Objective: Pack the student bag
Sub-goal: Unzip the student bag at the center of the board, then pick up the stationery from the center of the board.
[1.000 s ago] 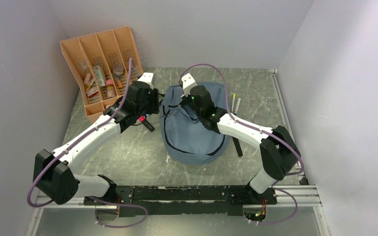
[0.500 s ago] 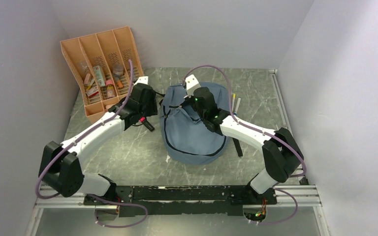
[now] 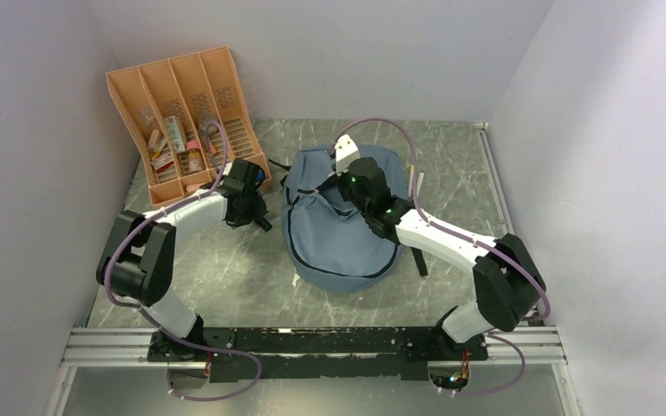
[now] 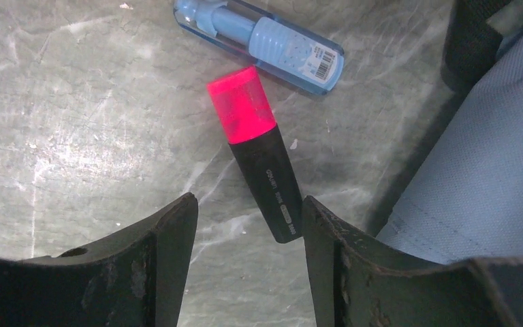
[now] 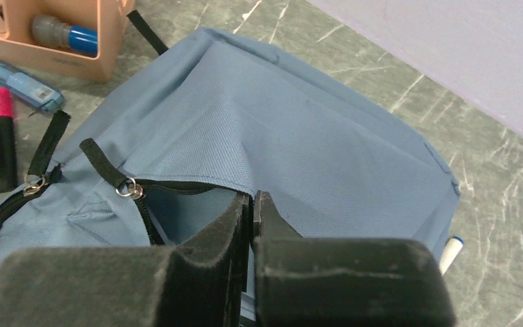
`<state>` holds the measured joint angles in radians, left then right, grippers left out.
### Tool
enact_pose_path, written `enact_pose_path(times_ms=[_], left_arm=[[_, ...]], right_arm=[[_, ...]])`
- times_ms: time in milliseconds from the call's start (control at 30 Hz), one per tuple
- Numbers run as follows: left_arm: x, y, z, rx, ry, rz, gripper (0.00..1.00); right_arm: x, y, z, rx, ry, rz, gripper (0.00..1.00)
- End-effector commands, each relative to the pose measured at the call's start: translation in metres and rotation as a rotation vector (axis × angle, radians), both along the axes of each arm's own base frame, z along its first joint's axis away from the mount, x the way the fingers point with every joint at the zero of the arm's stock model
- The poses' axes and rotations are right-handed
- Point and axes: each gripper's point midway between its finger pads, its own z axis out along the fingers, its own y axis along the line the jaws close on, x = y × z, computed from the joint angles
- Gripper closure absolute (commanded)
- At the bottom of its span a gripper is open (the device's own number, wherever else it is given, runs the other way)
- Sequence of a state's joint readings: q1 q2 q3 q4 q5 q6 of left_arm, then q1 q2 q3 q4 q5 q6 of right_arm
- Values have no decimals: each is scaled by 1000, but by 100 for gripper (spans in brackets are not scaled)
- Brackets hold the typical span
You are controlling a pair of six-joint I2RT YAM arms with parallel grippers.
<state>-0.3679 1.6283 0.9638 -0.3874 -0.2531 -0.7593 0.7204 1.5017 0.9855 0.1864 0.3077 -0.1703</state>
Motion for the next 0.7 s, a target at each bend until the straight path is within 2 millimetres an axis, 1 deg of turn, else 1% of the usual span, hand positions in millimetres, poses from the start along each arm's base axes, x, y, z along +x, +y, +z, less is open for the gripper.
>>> enact_pose_path(times_ms=[0, 167, 300, 467, 600, 667], left_arm=[[15, -6, 8, -63, -47, 98, 37], [14, 3, -6, -23, 8, 173, 37], [15, 3, -14, -15, 42, 207, 38], [19, 2, -21, -11, 52, 219, 38], [17, 8, -26, 27, 68, 232, 40], [16, 9, -29, 31, 68, 236, 43]], right_arm=[[-9, 10, 20, 104, -19, 44, 98], [-13, 5, 18, 105, -20, 39, 99], [-16, 1, 18, 108, -23, 33, 99], [-20, 1, 18, 122, -14, 40, 99], [-21, 1, 19, 143, -13, 35, 99], [-21, 2, 21, 150, -15, 36, 100]])
